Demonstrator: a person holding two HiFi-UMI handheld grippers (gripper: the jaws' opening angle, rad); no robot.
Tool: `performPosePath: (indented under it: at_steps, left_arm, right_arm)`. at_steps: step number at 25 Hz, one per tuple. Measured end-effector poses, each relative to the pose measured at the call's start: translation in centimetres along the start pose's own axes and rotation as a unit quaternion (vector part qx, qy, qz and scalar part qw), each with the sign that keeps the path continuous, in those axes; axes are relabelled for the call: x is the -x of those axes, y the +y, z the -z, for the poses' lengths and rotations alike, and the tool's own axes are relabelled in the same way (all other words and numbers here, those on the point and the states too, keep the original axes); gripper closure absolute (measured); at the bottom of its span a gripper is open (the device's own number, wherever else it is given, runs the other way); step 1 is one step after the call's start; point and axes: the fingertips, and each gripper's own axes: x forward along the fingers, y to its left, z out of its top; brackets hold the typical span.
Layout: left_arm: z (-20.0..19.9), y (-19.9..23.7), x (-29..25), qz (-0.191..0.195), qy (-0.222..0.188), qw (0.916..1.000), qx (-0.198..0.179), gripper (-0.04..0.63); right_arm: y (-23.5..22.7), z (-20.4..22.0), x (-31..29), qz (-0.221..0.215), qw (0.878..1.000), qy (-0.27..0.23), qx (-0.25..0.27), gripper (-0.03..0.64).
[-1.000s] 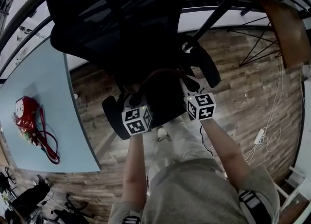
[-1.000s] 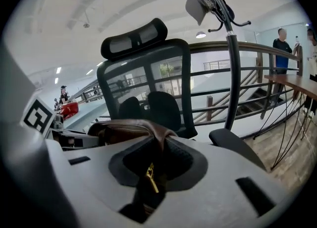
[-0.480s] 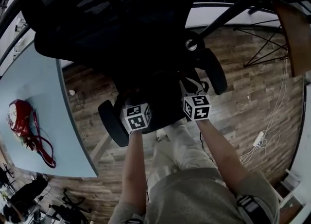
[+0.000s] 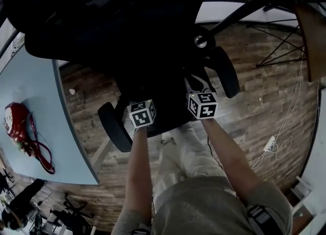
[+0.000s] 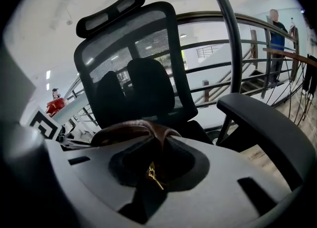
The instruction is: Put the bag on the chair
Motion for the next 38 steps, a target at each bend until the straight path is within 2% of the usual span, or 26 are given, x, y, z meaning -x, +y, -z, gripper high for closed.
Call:
performPosePath:
  at_steps: [8,9,11,13,15,24,28,32,36,38]
  left_arm:
    - [-0.1,0.1,0.0,-0.007,-0.004,0.9999,0.011,0.537]
    - [-0.4,0.1,0.2,-0.007,-0.011,0.9998,0.015,0.51]
    - [-1.1,-0.1,0.7,-0.002,-0.028,0.9993,0.024,0.371]
    - [-1.4,-0.1,1.0,0.0,-0.04,0.9987,0.03,0.325]
    - [-1.6,0.0,1.5,-0.004,-0.046,0.9985,0.03,0.298]
    - [-3.0,-1.4,6.4,-0.003,-0.075,0.997,0.02,0.293]
    - [-3.5,-2.8,9.4,0.005,-0.086,0.9963,0.007,0.339]
    - [-3.7,-3.4,13.4,-0.02,-0.109,0.9938,0.011,0.471]
    - [-3.9,-4.5,17.4,-0.013,-0.133,0.9907,0.022,0.542]
    - [-3.9,-5.1,19.3,-0.006,-0.145,0.9892,0.022,0.558]
  right_arm:
    - [0.1,0.1,-0.2,0.004,1.0,0.008,0.006,0.552]
    - [0.1,0.1,-0.1,0.003,1.0,0.008,0.008,0.536]
    - [0.4,-0.1,0.1,-0.003,1.0,0.006,0.011,0.448]
    - [0.7,-0.4,0.4,-0.006,1.0,0.002,0.014,0.4]
    - [0.8,-0.8,0.8,-0.004,1.0,-0.001,0.017,0.383]
    - [1.9,-2.2,4.9,0.008,1.0,-0.021,0.019,0.383]
    - [2.8,-3.4,8.0,0.009,0.999,-0.042,0.013,0.398]
    - [4.3,-4.6,11.8,0.005,0.998,-0.066,0.009,0.464]
    - [5.8,-5.3,15.8,0.008,0.996,-0.088,0.008,0.556]
    - [6.6,-5.3,17.7,0.013,0.995,-0.099,0.009,0.573]
